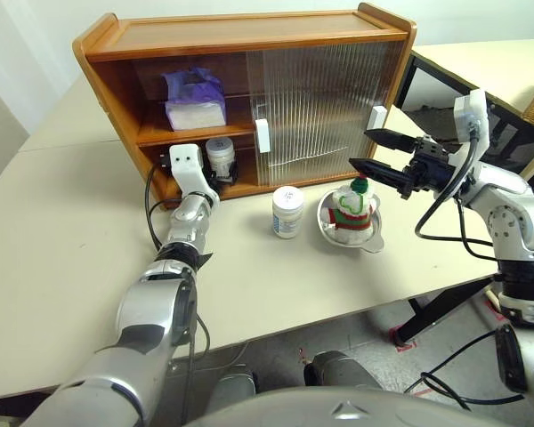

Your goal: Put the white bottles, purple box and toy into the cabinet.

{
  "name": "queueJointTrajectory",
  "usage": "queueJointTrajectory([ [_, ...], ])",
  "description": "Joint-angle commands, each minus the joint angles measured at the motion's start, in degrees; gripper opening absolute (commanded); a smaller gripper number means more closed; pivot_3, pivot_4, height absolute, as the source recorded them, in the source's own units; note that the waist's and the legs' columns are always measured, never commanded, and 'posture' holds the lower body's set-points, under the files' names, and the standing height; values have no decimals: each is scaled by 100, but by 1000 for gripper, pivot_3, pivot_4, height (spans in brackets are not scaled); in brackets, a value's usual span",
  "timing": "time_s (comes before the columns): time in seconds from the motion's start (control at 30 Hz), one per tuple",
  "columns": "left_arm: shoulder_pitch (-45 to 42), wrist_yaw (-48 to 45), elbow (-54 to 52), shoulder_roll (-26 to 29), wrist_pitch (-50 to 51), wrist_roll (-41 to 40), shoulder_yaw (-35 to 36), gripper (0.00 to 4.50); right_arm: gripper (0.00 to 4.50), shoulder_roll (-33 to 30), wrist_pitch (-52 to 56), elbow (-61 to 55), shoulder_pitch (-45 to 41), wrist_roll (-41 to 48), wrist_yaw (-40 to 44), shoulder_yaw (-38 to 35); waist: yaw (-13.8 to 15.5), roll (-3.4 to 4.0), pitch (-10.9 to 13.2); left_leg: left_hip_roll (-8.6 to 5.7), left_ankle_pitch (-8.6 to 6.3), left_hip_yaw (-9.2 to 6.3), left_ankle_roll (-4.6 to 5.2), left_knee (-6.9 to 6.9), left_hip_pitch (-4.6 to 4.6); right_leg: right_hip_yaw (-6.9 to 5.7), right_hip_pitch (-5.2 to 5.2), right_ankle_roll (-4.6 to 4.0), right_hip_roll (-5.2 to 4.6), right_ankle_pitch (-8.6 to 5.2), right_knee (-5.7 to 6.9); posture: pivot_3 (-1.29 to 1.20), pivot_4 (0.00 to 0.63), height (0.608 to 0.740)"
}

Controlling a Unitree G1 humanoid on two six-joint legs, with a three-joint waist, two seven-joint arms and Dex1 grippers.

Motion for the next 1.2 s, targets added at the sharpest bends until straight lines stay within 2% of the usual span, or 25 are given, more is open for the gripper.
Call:
queueJointTrajectory([
  [0.03,359,-123,-367,-27,-125,-93,71,4479,4500,15,-59,56,-129,6,53,12,1,0,0,0,0,0,0,0,0,0,0,0,0,0,0,-180,0,740],
  [0.33,1192,-236,-1646,-76,109,-350,105,4479,4500,30,-75,127,-166,-10,102,36,41,0,0,-10,2,0,3,3,0,-2,3,-1,-1,0,2,-150,0,740],
  [0.5,1338,83,-1915,-66,193,-242,90,4479,4500,34,-80,149,-188,-16,123,45,92,0,0,-12,2,-1,3,3,5,-2,8,-1,-3,0,2,-150,0,740],
  [0.6,1178,238,-1769,-77,229,-214,99,3890,4500,23,-75,150,-187,-15,130,39,126,0,0,-12,2,-1,4,3,7,-1,8,-2,-5,0,2,-150,0,740],
  [0.93,396,619,-826,33,139,-48,96,200,4500,-36,-33,51,-105,10,87,-16,155,0,0,-12,3,-4,4,4,13,3,13,-5,-12,3,3,-174,0,740],
  [0.97,331,653,-730,49,121,-23,98,23,4500,-40,-28,41,-101,13,82,-19,153,0,0,-12,3,-4,4,4,13,4,13,-5,-12,3,2,-179,0,740],
  [1.2,-120,521,-30,47,200,84,25,23,4500,-68,-9,-19,-75,29,38,-42,135,0,0,-13,3,-4,5,2,13,4,13,-3,-12,2,2,-191,0,740],
])
